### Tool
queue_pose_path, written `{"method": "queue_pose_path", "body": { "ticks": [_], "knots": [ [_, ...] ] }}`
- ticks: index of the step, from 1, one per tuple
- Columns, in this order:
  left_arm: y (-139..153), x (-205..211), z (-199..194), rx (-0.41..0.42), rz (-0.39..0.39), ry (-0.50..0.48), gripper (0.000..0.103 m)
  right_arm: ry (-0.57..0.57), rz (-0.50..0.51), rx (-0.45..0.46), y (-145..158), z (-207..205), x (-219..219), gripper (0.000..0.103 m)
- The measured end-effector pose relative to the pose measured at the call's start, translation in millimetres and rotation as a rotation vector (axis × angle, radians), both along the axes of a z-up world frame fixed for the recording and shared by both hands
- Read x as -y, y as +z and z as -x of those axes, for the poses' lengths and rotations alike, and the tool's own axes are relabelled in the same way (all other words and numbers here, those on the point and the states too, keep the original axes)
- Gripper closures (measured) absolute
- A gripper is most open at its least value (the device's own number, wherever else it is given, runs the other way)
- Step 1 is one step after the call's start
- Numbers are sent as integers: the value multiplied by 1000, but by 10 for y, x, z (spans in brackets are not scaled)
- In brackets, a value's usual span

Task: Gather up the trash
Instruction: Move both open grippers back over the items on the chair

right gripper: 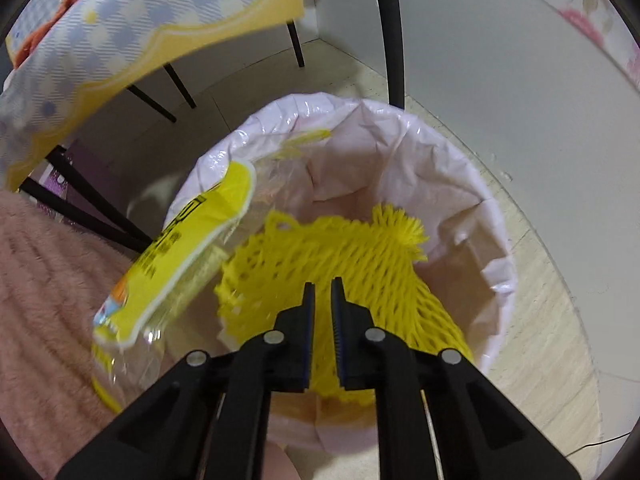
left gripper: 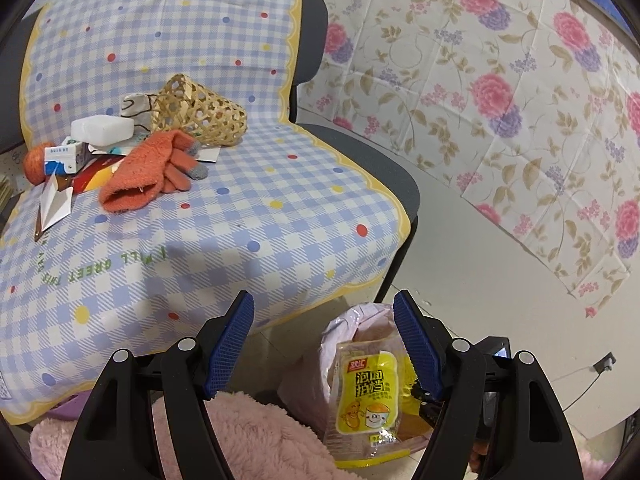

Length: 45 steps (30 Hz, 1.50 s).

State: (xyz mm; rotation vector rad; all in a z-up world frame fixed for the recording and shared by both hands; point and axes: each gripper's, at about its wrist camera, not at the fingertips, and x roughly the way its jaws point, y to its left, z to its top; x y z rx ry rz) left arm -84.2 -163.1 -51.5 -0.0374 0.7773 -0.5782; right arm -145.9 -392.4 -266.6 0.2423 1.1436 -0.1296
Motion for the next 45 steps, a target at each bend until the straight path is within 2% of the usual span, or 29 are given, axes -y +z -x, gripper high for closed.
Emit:
{"method": "queue_pose_path", "body": {
  "ticks": [6, 8, 10, 13, 15, 17, 20, 23, 26, 29, 32, 38, 39, 45],
  "knots": [
    [0, 17, 4, 29, -6, 13, 30, 10, 69, 188, 515, 144, 27, 94],
    [-11, 28, 0, 21, 0, 10, 30, 34, 59, 241, 654, 217, -38, 90],
    [-20, 30, 6, 22, -3, 6, 30, 97, 17, 303, 779, 318, -171, 76],
    [-19, 18, 16, 22, -4, 10, 30, 259, -33, 364, 854, 399, -459, 74],
    [-16, -6, 18, 19, -2, 18, 30, 358, -32, 344, 758, 368, -662, 74],
    [-15, -33, 27, 20, -3, 25, 30, 394, 17, 303, 552, 292, -782, 75],
    [-16, -88, 40, 21, -3, 39, 30, 347, 108, 225, 188, 160, -719, 79],
    [-20, -141, 26, 17, 0, 56, 30, 230, 151, 119, -204, 27, -421, 83],
    [-15, -160, 4, 17, -2, 66, 30, 165, 187, 74, -264, 29, -194, 84],
    [3, -191, -11, 25, -8, 75, 30, 116, 148, 149, 34, 109, -57, 84],
    [29, -243, -14, 41, -22, 93, 30, 87, 133, 266, 524, 218, 19, 84],
    [138, -485, -67, 90, -83, 172, 28, 128, 101, 435, 1468, 200, -50, 84],
    [147, -533, -85, 93, -90, 183, 22, 141, 99, 449, 1516, 141, -104, 84],
    [264, -971, -247, 122, -144, 307, 21, 234, 48, 526, 1964, -274, -435, 83]
  ]
}}
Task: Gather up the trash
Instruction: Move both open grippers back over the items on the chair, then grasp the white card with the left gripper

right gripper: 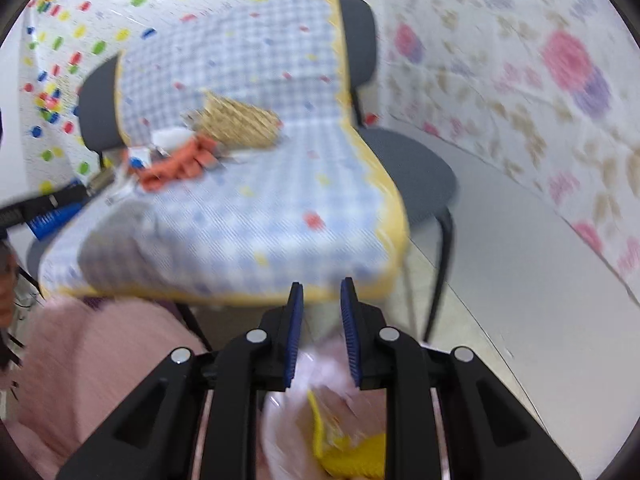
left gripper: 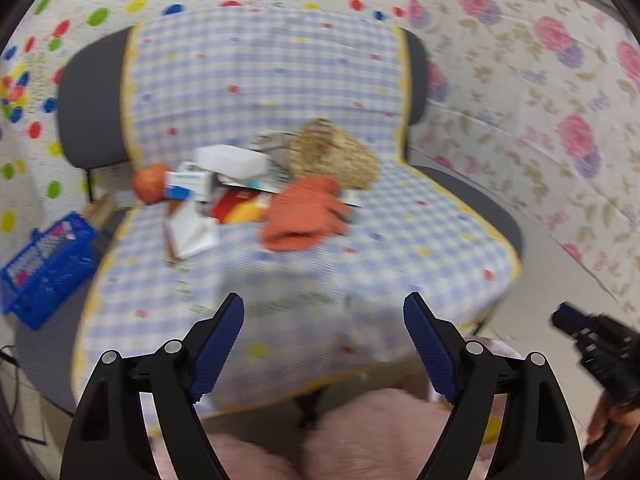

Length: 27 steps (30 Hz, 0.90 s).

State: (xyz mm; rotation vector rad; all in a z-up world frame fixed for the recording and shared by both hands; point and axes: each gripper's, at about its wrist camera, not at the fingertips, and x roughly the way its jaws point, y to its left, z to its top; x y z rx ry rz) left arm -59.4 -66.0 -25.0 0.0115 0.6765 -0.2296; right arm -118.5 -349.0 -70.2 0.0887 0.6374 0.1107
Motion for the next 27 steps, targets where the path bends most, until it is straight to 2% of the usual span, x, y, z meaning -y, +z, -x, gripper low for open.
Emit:
{"method": "queue_pose_path", "body": {
  "ticks": [2, 4, 6, 12, 15, 19, 25, 27],
  "knots": [
    [36, -182, -94, 6, -13, 46, 21, 32, -10, 19, 85, -136, -120, 80],
    [52, -348, -185, 6, -23, 86, 21, 70, -18, 34, 174, -303, -282, 65],
    [66, -515, -291, 5, -33, 126, 21, 102, -23, 38, 292, -445, -432, 60],
    [30, -832, -571, 4, -75, 191, 21, 194, -11, 29, 415, -857, -877, 56],
    [-80, -897, -733, -12, -101, 192, 21, 215, 9, 10, 399, -1068, -1063, 56],
    [-234, -902, -937, -39, -108, 184, 22, 218, -17, -18, 367, -1298, -1190, 56],
    [-453, -776, -1275, -71, -170, 158, 34, 209, -37, -35, 357, -1534, -1307, 56],
    [-506, -738, -1371, -78, -195, 154, 41, 203, -49, -39, 355, -1578, -1300, 56]
  ]
}}
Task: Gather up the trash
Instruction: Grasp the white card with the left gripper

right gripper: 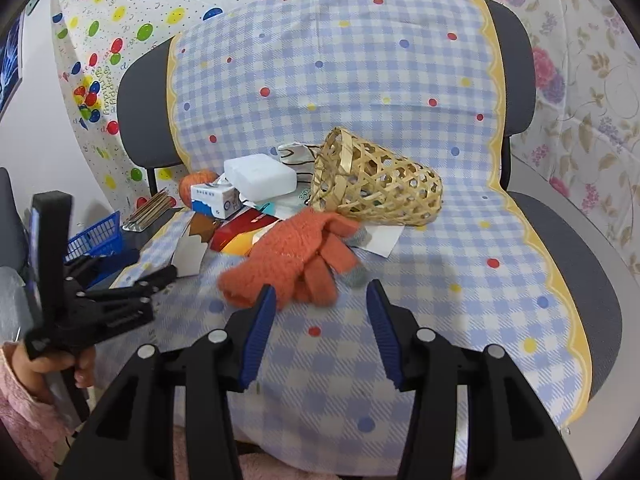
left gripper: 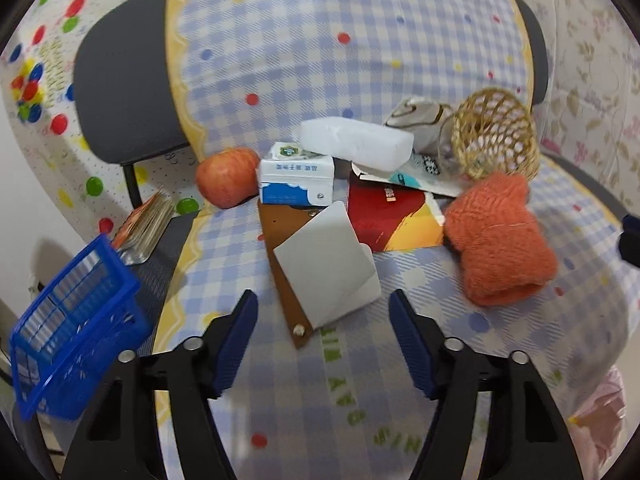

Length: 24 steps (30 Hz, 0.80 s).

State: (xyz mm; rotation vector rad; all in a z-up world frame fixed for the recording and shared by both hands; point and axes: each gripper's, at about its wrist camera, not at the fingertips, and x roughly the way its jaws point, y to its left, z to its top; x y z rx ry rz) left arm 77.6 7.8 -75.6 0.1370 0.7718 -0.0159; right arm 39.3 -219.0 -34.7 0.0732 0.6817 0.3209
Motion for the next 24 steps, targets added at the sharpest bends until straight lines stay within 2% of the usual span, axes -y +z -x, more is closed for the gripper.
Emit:
{"method": "queue_pose_path", "body": {
  "ticks": [5, 7, 9, 11, 15, 17, 21, 24],
  "knots": [
    [-66, 91, -185, -11, -44, -25, 54, -7, 3, -14, -8, -28, 32, 56],
    [-74, 107, -214, -12, -58, -28, 66, -9, 4, -16, -2, -26, 36, 56],
    [-64, 68, -213, -12, -50, -18, 90, -7, -1, -17, 13, -13, 33, 56],
    [28, -28, -132, 12, -1, -3, 100, -1, -1, -10, 37, 9, 10, 56],
    [273, -205, 127, 72, 104, 11, 101, 16, -8, -12, 53, 14, -43, 55],
    [406, -287, 324, 103, 162, 11, 101, 24, -16, -13, 47, 11, -76, 48],
    [525, -347, 568, 129, 213, 25, 101, 43, -27, -32, -3, -79, -181, 46],
    [514, -355, 603, 129, 227, 34, 101, 52, -48, -47, -43, -216, -261, 48]
  ]
}}
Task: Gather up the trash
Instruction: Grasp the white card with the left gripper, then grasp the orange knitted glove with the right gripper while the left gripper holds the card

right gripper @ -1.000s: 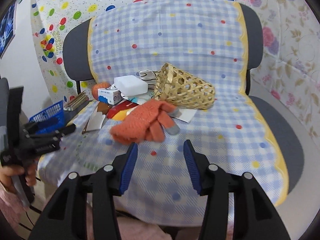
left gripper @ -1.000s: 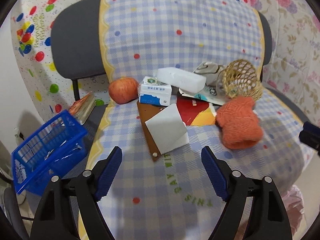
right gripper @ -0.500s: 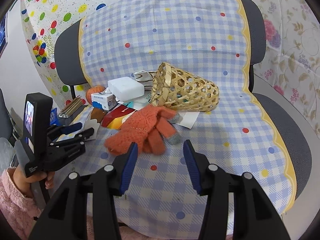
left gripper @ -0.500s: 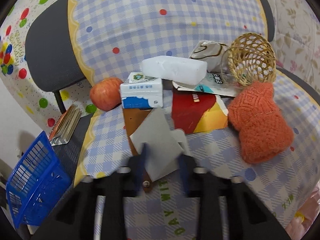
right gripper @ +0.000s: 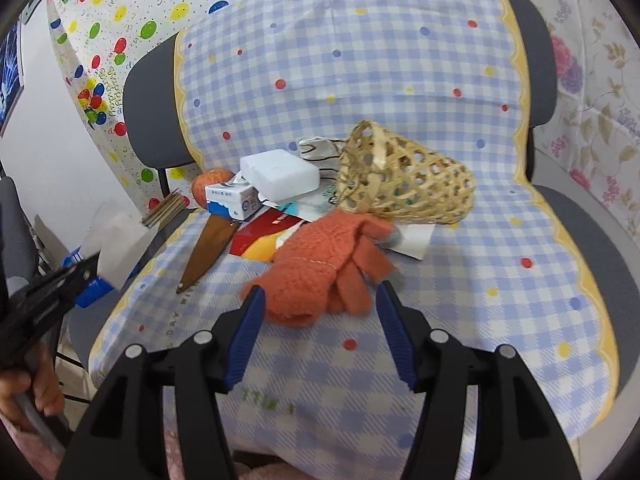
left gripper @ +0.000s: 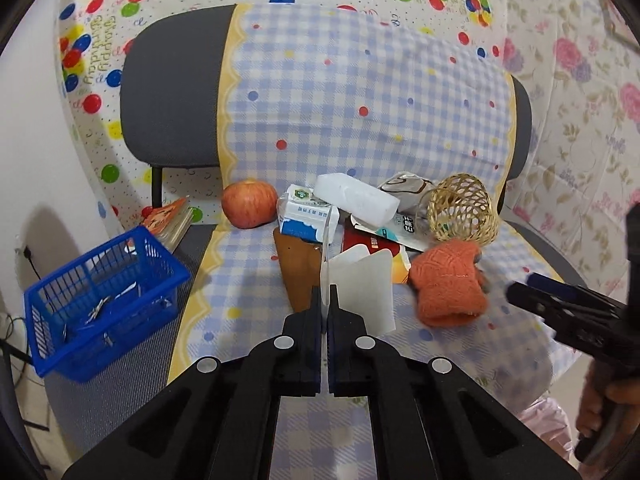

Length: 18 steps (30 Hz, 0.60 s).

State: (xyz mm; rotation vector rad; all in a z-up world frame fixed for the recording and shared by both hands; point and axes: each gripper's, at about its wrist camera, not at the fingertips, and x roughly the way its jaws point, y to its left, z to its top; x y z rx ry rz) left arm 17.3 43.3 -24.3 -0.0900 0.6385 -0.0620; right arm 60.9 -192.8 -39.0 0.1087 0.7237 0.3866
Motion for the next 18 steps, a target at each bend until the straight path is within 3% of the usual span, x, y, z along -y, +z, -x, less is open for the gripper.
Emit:
{"method": "queue_pose_path", "body": {
  "ticks": [11, 14, 15, 16, 18],
  "knots": [
    [-183, -39, -202, -46, 26, 16, 101, -66, -24, -113, -313, -800, -123, 55],
    [-204, -25, -218, -54, 29, 11, 101, -39, -75, -139, -320, -842, -123, 68],
    [-200, -21, -216, -54, 29, 9, 101, -28, -77, -137, -295, -826, -134, 77],
    [-181, -14, -201, -50, 26, 7, 101, -16, -72, -130, -253, -800, -151, 96],
    [-112, -7, -156, -41, 23, 5, 101, 31, -73, -92, -71, -658, -183, 96]
  ]
}}
